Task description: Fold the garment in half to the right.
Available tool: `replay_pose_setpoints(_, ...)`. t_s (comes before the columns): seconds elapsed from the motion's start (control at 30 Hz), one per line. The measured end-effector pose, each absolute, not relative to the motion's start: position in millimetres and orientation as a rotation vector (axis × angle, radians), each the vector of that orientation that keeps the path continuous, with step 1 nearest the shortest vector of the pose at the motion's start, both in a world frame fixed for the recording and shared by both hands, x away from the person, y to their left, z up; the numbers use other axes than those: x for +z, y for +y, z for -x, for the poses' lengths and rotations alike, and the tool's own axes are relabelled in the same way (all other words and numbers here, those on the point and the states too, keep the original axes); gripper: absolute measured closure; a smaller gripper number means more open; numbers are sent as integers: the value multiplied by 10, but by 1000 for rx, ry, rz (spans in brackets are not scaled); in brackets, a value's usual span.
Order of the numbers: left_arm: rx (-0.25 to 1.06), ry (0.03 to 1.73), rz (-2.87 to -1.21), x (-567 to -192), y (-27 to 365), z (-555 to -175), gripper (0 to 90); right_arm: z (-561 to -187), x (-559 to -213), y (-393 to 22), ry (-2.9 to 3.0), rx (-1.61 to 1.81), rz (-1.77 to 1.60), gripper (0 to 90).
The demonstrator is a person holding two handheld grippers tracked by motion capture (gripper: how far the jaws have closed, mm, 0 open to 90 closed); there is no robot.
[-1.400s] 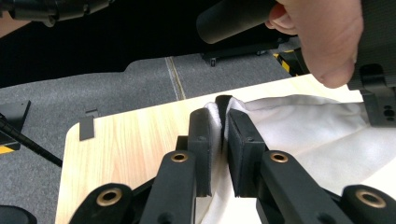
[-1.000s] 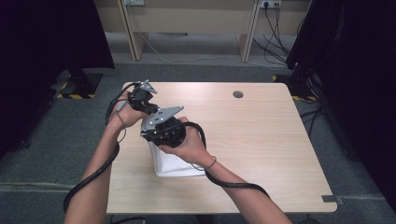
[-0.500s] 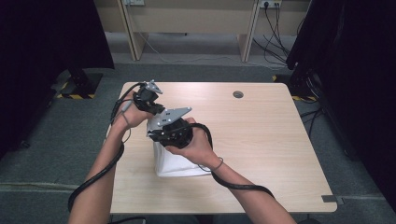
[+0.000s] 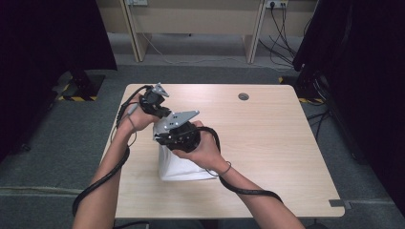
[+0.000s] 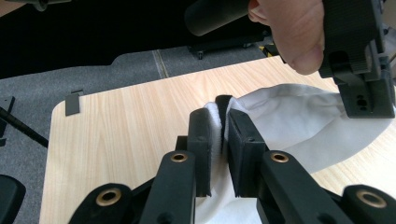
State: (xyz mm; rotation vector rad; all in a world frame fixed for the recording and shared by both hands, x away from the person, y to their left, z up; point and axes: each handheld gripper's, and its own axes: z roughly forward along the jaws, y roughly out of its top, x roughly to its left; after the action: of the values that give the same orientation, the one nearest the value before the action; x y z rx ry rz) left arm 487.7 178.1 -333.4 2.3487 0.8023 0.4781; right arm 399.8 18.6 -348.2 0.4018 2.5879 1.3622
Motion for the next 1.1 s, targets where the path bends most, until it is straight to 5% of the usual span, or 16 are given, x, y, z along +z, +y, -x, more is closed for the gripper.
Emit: replay_pose_setpoints(1.1,464,786,-2367,-3395,1603,-4911,852,-3986,-3540,-5,2581,1354,-430,809)
